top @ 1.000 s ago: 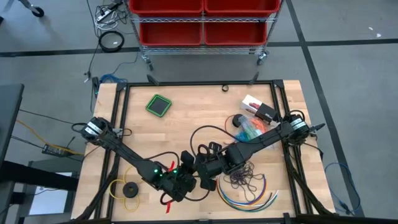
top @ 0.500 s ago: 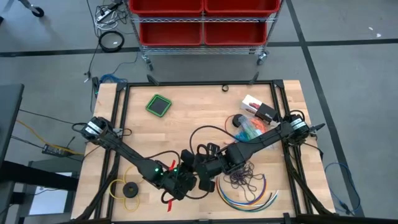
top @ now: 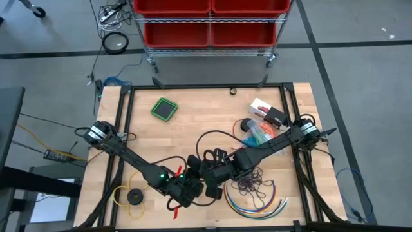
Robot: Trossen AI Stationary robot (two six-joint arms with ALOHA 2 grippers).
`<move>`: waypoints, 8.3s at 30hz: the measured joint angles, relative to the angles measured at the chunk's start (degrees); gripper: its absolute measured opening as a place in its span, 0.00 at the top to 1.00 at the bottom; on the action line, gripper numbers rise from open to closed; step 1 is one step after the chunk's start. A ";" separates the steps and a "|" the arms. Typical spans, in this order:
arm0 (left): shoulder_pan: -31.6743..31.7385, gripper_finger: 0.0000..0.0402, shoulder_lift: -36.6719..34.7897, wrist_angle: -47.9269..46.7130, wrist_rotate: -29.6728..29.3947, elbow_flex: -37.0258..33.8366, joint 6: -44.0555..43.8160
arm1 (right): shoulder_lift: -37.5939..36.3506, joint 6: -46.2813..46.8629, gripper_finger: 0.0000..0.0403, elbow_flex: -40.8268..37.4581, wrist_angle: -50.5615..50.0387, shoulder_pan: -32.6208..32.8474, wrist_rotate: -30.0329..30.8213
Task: Sort rubber bands
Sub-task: Open the transparent zip bag
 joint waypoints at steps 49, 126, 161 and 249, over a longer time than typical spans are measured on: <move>1.92 1.00 0.00 -1.05 4.99 3.40 -1.18 | -0.06 -0.52 0.76 0.07 -4.04 1.14 -0.66; 4.65 1.00 -0.09 -6.67 11.12 8.02 -10.77 | -0.04 0.53 0.66 -0.04 -9.73 2.24 2.05; 2.77 0.93 -2.91 -10.93 7.08 8.02 -14.95 | -0.10 4.15 1.00 0.00 -11.50 3.54 5.97; -6.56 1.00 -2.80 -2.97 -2.29 7.89 8.87 | -4.04 -1.47 0.96 0.04 -3.27 3.95 6.55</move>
